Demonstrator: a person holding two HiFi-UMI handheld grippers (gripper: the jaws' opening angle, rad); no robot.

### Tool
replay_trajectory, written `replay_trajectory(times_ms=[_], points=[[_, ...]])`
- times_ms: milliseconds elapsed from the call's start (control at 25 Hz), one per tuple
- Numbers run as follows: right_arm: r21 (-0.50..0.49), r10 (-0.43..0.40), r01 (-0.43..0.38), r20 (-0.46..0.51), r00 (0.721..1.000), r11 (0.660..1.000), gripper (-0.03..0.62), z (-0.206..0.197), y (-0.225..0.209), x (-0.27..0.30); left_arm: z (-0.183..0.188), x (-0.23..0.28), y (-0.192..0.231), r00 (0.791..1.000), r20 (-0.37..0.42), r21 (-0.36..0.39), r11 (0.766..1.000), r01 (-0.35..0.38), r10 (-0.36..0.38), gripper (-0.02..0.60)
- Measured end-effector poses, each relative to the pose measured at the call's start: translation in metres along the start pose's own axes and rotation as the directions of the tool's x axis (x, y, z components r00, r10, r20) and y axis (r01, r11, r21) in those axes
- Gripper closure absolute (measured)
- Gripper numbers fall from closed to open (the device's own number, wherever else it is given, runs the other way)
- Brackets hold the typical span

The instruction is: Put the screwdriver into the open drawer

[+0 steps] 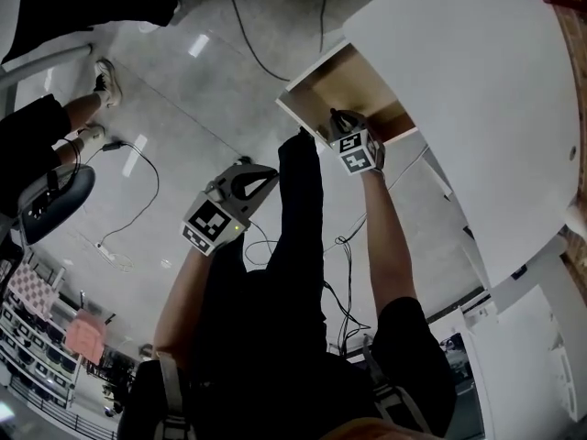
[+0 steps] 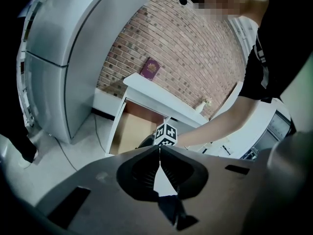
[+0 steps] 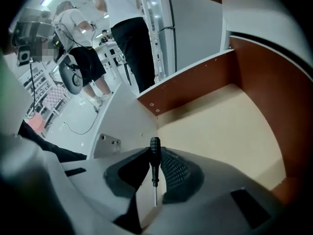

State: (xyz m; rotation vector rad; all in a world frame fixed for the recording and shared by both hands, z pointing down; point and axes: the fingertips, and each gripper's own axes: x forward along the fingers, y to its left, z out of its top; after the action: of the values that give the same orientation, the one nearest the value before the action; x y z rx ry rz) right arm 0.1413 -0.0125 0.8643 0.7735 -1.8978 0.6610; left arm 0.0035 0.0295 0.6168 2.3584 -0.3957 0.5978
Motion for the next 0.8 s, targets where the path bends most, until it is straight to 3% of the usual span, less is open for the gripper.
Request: replay_trajectory(times_ms=[280,800], points=[[-0.08,0.019,-0.027,-0.093,0.996,0.996,0.47,-0.014,-0.006,0.033,-0.014,0.001,0.005,1.0,-0.003,-0.028,1.0,-0.009,0.009,0.565],[-0.063,0.09,-0.101,-0.157,0.983,0.993,0.468,-0.022,-0.008,0.061,-0.018,0.002,0.013,1.0,0.007,-0.056,0.998,-0.02,0.021,0.565]])
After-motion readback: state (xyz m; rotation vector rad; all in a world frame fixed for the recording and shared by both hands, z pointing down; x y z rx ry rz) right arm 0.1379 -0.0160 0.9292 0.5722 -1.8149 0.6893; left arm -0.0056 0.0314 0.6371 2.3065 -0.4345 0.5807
